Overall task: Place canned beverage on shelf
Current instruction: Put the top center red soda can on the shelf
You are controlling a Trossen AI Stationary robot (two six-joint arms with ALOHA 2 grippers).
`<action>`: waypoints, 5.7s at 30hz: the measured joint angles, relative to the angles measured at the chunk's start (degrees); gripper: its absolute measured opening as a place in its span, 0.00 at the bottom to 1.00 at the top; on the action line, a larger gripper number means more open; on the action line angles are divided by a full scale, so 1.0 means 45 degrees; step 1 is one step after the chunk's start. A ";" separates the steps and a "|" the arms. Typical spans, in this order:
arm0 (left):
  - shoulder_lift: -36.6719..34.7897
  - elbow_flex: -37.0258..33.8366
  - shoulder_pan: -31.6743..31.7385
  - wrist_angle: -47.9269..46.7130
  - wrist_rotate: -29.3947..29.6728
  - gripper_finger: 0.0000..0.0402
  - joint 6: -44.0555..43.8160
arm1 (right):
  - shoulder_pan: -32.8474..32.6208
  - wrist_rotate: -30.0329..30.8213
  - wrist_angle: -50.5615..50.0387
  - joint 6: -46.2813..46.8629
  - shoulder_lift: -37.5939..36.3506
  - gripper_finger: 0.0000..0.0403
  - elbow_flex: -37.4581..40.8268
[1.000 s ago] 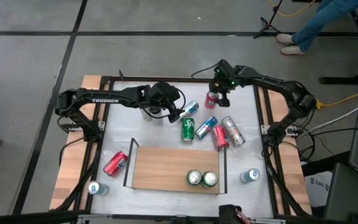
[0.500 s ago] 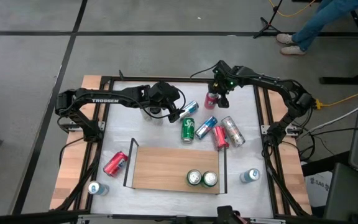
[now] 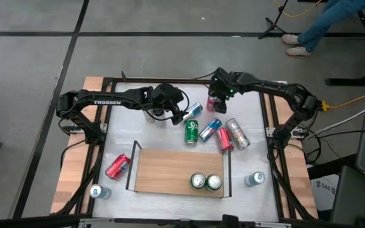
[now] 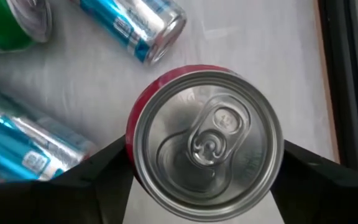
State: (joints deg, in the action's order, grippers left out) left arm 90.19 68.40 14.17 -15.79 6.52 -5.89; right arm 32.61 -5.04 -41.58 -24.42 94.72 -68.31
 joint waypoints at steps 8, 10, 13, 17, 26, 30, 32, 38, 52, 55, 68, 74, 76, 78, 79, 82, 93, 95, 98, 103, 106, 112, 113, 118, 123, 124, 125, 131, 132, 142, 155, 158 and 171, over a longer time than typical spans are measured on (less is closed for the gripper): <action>0.0000 0.0000 0.0000 0.0000 0.0005 0.94 -0.0010 | -0.0943 0.0670 0.0232 0.3065 0.0010 0.72 0.0010; 0.0000 0.0000 -0.0004 0.0000 0.0005 0.94 -0.0015 | -0.1025 0.0697 0.0235 0.3698 0.0010 0.72 0.0010; 0.0000 0.0000 0.0000 0.0000 0.0003 0.94 -0.0010 | -0.1113 0.0704 0.0249 0.4094 0.0010 0.72 0.0010; 0.0000 0.0000 0.0000 0.0004 0.0004 0.94 -0.0005 | -0.1174 0.0698 0.0238 0.4108 -0.0039 0.72 0.0013; 0.0000 0.0000 0.0000 0.0000 0.0005 0.94 -0.0005 | -0.1444 0.0285 -0.0294 0.4393 -0.1334 0.72 0.0034; 0.0000 0.0000 0.0000 0.0005 0.0005 0.94 0.0000 | -0.2124 0.0251 -0.0493 0.4439 -0.1986 0.72 0.0029; 0.0000 0.0000 0.0000 0.0000 0.0005 0.94 -0.0002 | -0.2580 0.0179 -0.0658 0.4671 -0.2237 0.72 0.0029; 0.0000 0.0000 0.0000 0.0004 0.0005 0.94 0.0000 | -0.4042 0.0192 -0.0870 0.5320 -0.2803 0.72 0.0029; 0.0000 0.0000 -0.0391 0.0010 0.0005 0.94 0.0005 | -0.7159 0.0456 -0.1774 0.6930 -0.2885 0.72 -0.1183; 0.0000 0.0000 -0.0639 0.0010 0.0005 0.94 0.0005 | -0.7805 0.0447 -0.1942 0.7407 -0.2852 0.72 -0.1180; 0.0000 0.0000 -0.2017 0.1398 0.0005 0.94 0.0010 | -1.0068 0.1680 -0.2008 0.8713 -0.2681 0.72 -0.1141; 0.0112 0.0000 -0.2631 0.2007 0.0138 0.94 0.0012 | -1.0698 0.1899 -0.2003 0.9117 -0.2601 0.72 -0.1138; 0.0225 0.0000 -0.2829 0.2183 0.0304 0.94 0.0010 | -1.0910 0.1921 -0.1992 0.9237 -0.2494 0.72 -0.1132; 0.0410 0.0010 -0.3002 0.2608 0.0422 0.94 0.0015 | -1.1052 0.1918 -0.1943 0.9361 -0.2331 0.72 -0.1132; 0.0514 0.0000 -0.3072 0.2574 0.0426 0.94 0.0010 | -1.1133 0.1927 -0.1920 0.9373 -0.2240 0.72 -0.1127; 0.0889 0.0000 -0.3295 0.3105 0.0427 0.94 0.0014 | -1.1334 0.1993 -0.1918 0.9378 -0.1985 0.72 -0.1127; 0.2391 0.0005 -0.3878 0.4460 0.0427 0.94 0.0010 | -1.1504 0.2031 -0.1744 0.9373 -0.1541 0.72 -0.1124; 0.2700 0.0005 -0.3934 0.4704 0.0428 0.94 0.0010 | -1.1504 0.2028 -0.1766 0.9373 -0.1535 0.72 -0.1124; 0.3086 0.0000 -0.3944 0.5175 0.0429 0.94 0.0010 | -1.1504 0.2030 -0.1725 0.9368 -0.1535 0.72 -0.1127; 0.3544 0.0000 -0.3944 0.5548 0.0430 0.94 0.0010 | -1.1504 0.1792 -0.1737 0.9368 -0.1535 0.72 -0.1127; 0.3657 0.0000 -0.3944 0.5877 0.0427 0.94 0.0006 | -1.1504 0.1788 -0.1727 0.9367 -0.1480 0.72 -0.1127; 0.3784 0.0000 -0.3944 0.6068 0.0372 0.94 0.0005 | -1.1499 0.1792 -0.1735 0.9367 -0.1472 0.72 -0.1127; 0.3784 0.0000 -0.3944 0.6097 0.0335 0.94 0.0005 | -1.1499 0.1792 -0.1732 0.9368 -0.1472 0.72 -0.1127; 0.3779 0.0000 -0.3944 0.6166 0.0333 0.94 0.0005 | -1.1499 0.1792 -0.1730 0.9364 -0.1472 0.72 -0.1127; 0.3779 0.0000 -0.3944 0.6222 0.0330 0.94 0.0005 | -1.1499 0.1792 -0.1730 0.9364 -0.1472 0.72 -0.1127; 0.3779 0.0000 -0.3944 0.6226 0.0330 0.94 0.0005 | -1.1494 0.1792 -0.1730 0.9364 -0.1472 0.72 -0.1127; 0.3779 0.0000 -0.3944 0.6236 0.0330 0.94 0.0005 | -1.1496 0.1792 -0.1730 0.9364 -0.1472 0.72 -0.1127; 0.3779 0.0000 -0.3944 0.6227 0.0330 0.94 0.0005 | -1.1494 0.1792 -0.1735 0.9359 -0.1472 0.72 -0.1127; 0.3779 0.0000 -0.3944 0.6222 0.0330 0.94 0.0005 | -1.1494 0.1792 -0.1732 0.9359 -0.1472 0.72 -0.1127; 0.3779 0.0000 -0.3944 0.6217 0.0330 0.94 0.0011 | -1.1489 0.1792 -0.1735 0.9354 -0.1472 0.72 -0.1127; 0.3779 0.0000 -0.3944 0.6210 0.0325 0.94 0.0102 | -1.1489 0.1884 -0.1736 0.9359 -0.1472 0.72 -0.1127; 0.3779 0.0000 -0.3944 0.6212 0.0329 0.94 0.0102 | -1.1489 0.1887 -0.1737 0.9356 -0.1472 0.75 -0.1127; 0.3774 0.0000 -0.3939 0.6208 0.0326 0.94 0.0107 | -1.1489 0.1894 -0.1702 0.9354 -0.1477 0.96 -0.1151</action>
State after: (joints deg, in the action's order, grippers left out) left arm 107.18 68.40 -3.55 12.14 7.99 -5.41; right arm -19.09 3.49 -49.24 17.67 88.07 -73.49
